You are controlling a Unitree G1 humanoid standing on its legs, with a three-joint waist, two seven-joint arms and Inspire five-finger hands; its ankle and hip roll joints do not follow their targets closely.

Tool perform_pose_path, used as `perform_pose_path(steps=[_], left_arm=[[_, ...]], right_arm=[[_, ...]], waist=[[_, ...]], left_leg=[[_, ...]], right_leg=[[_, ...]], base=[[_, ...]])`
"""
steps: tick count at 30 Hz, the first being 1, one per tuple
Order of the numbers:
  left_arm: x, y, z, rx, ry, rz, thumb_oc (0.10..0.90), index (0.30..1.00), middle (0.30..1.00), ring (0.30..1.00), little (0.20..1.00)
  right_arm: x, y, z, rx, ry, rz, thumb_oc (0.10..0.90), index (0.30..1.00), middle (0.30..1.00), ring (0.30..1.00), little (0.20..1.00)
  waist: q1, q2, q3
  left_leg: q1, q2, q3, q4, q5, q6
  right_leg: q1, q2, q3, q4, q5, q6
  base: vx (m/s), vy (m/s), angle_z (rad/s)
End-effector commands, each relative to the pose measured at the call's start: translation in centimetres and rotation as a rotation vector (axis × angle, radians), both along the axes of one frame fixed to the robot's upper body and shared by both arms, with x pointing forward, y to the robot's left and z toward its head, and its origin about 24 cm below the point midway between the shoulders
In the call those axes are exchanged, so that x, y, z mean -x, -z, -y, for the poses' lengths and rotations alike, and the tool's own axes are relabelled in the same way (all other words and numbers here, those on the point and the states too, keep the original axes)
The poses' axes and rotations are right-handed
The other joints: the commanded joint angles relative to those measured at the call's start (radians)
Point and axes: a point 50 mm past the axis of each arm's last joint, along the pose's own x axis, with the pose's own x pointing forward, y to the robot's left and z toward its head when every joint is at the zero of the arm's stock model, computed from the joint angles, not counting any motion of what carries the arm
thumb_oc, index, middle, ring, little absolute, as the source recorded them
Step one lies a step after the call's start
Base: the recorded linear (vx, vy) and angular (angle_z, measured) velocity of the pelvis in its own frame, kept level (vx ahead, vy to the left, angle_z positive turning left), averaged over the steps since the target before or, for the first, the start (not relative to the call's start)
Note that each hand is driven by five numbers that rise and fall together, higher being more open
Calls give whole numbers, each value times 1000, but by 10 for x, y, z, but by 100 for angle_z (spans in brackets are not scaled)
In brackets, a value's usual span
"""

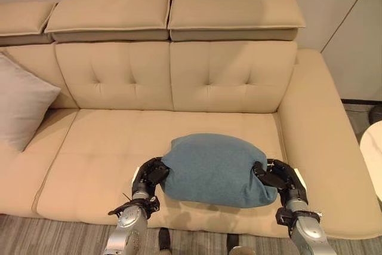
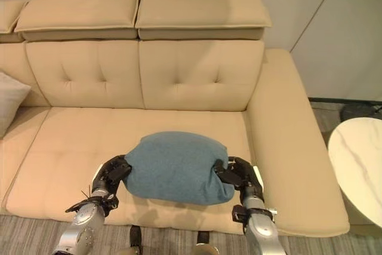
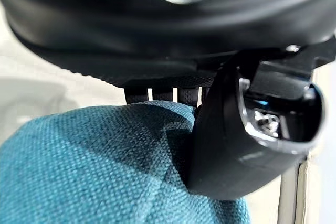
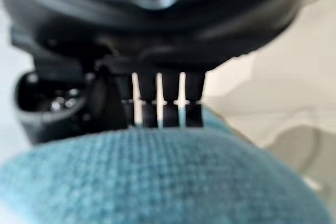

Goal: Pick up all the scattered cushions and arrange them neatly on the sofa.

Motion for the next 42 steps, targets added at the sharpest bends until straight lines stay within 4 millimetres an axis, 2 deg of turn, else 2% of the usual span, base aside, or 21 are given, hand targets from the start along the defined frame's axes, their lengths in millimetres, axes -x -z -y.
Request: perform_pose_path(steps=[1,3,4,6,8,12,17,21,23,25,28,30,34,35,38,39,41,42], left_arm=[[-35,-72,-48,-109,-162,380,400,300,300,300,300],[-37,-72,-50,-138,-167,378,400,300,300,300,300],[-41,-74,-51,-168,-169,381,400,300,300,300,300],[-42,-76,-51,-181,-167,389,400,300,300,300,300],[-51,-92,-53,-244,-126,438,400,300,300,300,300],[-67,-127,-52,-310,-112,550,400,300,300,300,300],[-105,-193,-23,-329,-117,763,400,300,300,300,300],[-135,-257,-2,-322,-123,907,400,300,300,300,300],[-148,-288,1,-352,-141,942,400,300,300,300,300],[-157,-317,5,-377,-169,974,400,300,300,300,300],[-162,-342,5,-378,-221,988,400,300,300,300,300],[-161,-356,1,-388,-258,1009,400,300,300,300,300],[-153,-362,-6,-389,-292,1060,400,300,300,300,300],[-149,-361,-7,-387,-296,1073,400,300,300,300,300],[-136,-363,-3,-323,-278,1145,400,300,300,300,300],[-136,-362,-3,-323,-278,1144,400,300,300,300,300],[-123,-371,7,-223,-249,1212,400,300,300,300,300],[-123,-371,7,-223,-249,1213,400,300,300,300,300]], right_arm=[[-24,-64,19,84,36,349,400,300,300,300,300],[-27,-66,18,99,26,357,400,300,300,300,300],[-30,-70,11,106,-28,366,400,300,300,300,300],[-32,-73,9,118,-45,376,400,300,300,300,300],[-42,-84,4,152,-69,415,400,300,300,300,300],[-60,-104,1,135,10,501,400,300,300,300,300],[-102,-152,-17,24,145,700,400,300,300,300,300],[-139,-187,-22,-12,246,750,400,300,300,300,300],[-155,-205,-23,-23,279,753,400,300,300,300,300],[-168,-233,-24,1,320,784,400,300,300,300,300],[-178,-264,-23,-16,380,821,400,300,300,300,300],[-180,-279,-25,-32,394,848,400,300,300,300,300],[-174,-282,-35,-28,334,889,400,300,300,300,300],[-169,-281,-36,-41,322,912,400,300,300,300,300],[-146,-294,-42,-39,266,1054,400,300,300,300,300],[-146,-293,-42,-38,266,1054,400,300,300,300,300],[-124,-322,-45,-52,249,1218,400,300,300,300,300],[-124,-322,-45,-52,249,1219,400,300,300,300,300]], waist=[[22,-45,-57],[31,-48,-53],[36,-22,-64],[36,-17,-69],[35,-17,-97],[41,-19,-89],[48,-12,-34],[53,-3,-4],[56,2,8],[60,10,32],[66,22,57],[70,30,68],[72,36,66],[71,33,63],[67,29,48],[67,29,47],[65,25,36],[65,26,38]], left_leg=[[-24,49,12,24,-112,-21],[-56,55,13,-13,-101,-22],[-28,52,-1,-82,-95,-20],[-14,45,-3,-99,-80,-25],[15,21,24,-112,-78,-26],[3,-8,50,-112,-94,-8],[-130,-33,54,-118,-77,3],[-226,-53,53,-127,-47,-11],[-264,-59,50,-127,-31,-19],[-294,-64,50,-127,-16,-28],[-319,-66,56,-127,-8,-37],[-333,-67,59,-127,-4,-40],[-344,-65,62,-127,3,-38],[-340,-64,64,-127,1,-38],[-329,-64,64,-127,-11,-38],[-332,-64,63,-127,-5,-37],[-330,-68,59,-127,-15,-36],[-334,-68,59,-127,-8,-35]], right_leg=[[-66,-24,83,160,-126,-5],[-55,-31,88,165,-136,2],[-59,-26,106,205,-151,11],[-61,-31,112,215,-148,15],[-44,-63,119,175,-126,36],[-59,-92,138,107,-83,58],[-203,-108,158,78,-18,67],[-280,-115,142,42,33,74],[-310,-120,141,31,50,77],[-339,-124,138,25,63,81],[-363,-129,137,13,75,86],[-378,-125,142,-3,85,89],[-390,-120,149,-35,103,89],[-387,-121,150,-36,103,89],[-380,-121,151,-35,91,87],[-383,-121,151,-36,97,86],[-379,-120,149,-32,89,84],[-383,-120,149,-32,94,84]], base=[[144,117,24],[135,143,25],[180,225,15],[187,219,-12],[219,238,-12],[60,152,-12],[-182,92,-2],[-157,37,1],[-109,9,1],[-88,-3,0],[-47,-2,0],[-19,11,-1],[16,-5,-7],[78,-48,-6],[66,-33,-5],[50,-43,-6],[34,-43,-3],[0,0,0]])
